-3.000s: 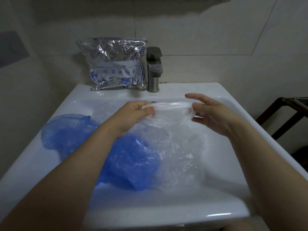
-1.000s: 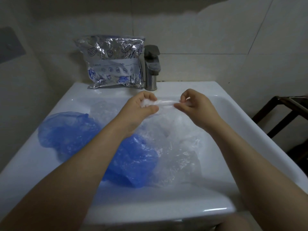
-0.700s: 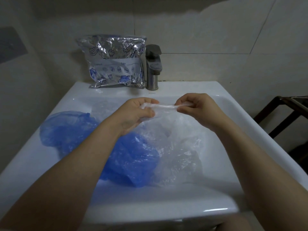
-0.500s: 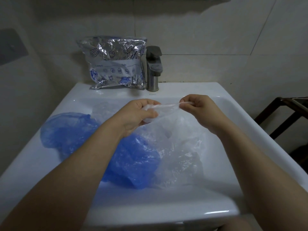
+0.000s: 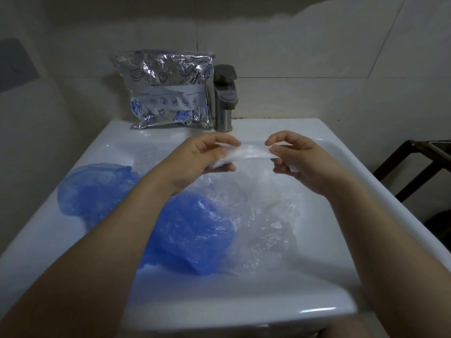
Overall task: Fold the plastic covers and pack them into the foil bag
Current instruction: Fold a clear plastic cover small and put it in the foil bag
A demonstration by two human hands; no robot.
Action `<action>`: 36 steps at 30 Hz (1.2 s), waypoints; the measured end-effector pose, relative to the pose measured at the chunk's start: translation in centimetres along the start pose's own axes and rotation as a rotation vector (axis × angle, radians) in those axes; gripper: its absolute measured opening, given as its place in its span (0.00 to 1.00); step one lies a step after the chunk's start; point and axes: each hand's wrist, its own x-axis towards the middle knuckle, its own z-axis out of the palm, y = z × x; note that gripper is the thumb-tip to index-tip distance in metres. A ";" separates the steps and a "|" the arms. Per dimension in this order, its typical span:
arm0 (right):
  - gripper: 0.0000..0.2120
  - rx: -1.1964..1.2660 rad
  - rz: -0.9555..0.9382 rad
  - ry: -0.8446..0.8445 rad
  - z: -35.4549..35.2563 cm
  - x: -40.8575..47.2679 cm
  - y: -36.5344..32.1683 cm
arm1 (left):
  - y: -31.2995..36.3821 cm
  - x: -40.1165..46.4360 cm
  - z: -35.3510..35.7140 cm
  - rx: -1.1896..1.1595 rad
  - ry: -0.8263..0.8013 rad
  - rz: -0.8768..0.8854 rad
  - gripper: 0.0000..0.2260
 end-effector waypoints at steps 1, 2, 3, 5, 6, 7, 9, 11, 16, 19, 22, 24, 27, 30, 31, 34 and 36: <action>0.10 0.009 -0.014 -0.014 -0.1 -0.1 -0.1 | 0.0 0.0 0.0 0.009 0.008 0.008 0.16; 0.11 0.001 -0.024 -0.033 -0.2 -0.1 -0.1 | 0.0 0.0 0.1 -0.007 0.025 0.006 0.17; 0.11 -0.012 -0.029 -0.057 -0.3 -0.2 0.0 | -0.1 0.1 0.2 -0.042 0.042 -0.004 0.15; 0.13 -0.044 -0.027 -0.132 -0.3 -0.2 0.1 | -0.2 0.5 0.3 -0.069 0.083 -0.021 0.10; 0.14 -0.061 -0.023 -0.170 -0.3 -0.3 0.2 | -0.4 0.6 0.2 -0.056 0.111 -0.038 0.11; 0.14 -0.085 -0.022 -0.198 -0.3 -0.4 0.2 | -0.6 0.7 0.1 -0.058 0.138 -0.048 0.11; 0.12 -0.158 -0.017 -0.224 -0.4 -0.5 0.1 | -0.6 0.7 -0.2 -0.121 0.171 -0.043 0.10; 0.13 -0.198 -0.003 -0.236 -0.2 -0.7 -0.1 | -0.4 0.7 -0.5 -0.217 0.205 -0.029 0.10; 0.08 -0.146 -0.016 -0.252 1.4 -1.0 -0.8 | -0.3 1.3 0.2 -0.594 0.409 0.018 0.10; 0.07 -0.150 -0.014 -0.280 2.1 -0.8 -0.4 | -0.5 1.6 0.5 -0.649 0.582 -0.010 0.10; 0.07 -0.240 -0.013 -0.307 2.5 -0.7 0.0 | -0.6 1.5 0.7 -0.455 0.684 0.020 0.11; 0.06 -0.260 -0.026 -0.275 2.6 -0.6 0.1 | -0.6 1.5 0.7 -0.319 0.708 0.073 0.12; 0.07 -0.257 -0.074 -0.202 2.5 -0.5 0.2 | -0.6 1.5 0.3 -0.117 0.674 0.132 0.13; 0.06 -0.304 -0.069 -0.219 2.7 -0.6 0.3 | -0.5 1.3 0.0 -0.044 0.602 0.098 0.17; 0.07 -0.330 -0.056 -0.238 2.6 -0.6 0.3 | -0.5 1.3 0.0 -0.079 0.581 0.067 0.17; 0.12 -0.382 -0.023 -0.288 2.6 -0.8 0.3 | -0.2 1.2 0.5 -0.203 0.478 -0.075 0.06; 0.17 -0.374 -0.029 -0.288 2.6 -0.8 0.3 | -0.3 1.2 0.8 -0.167 0.476 -0.081 0.01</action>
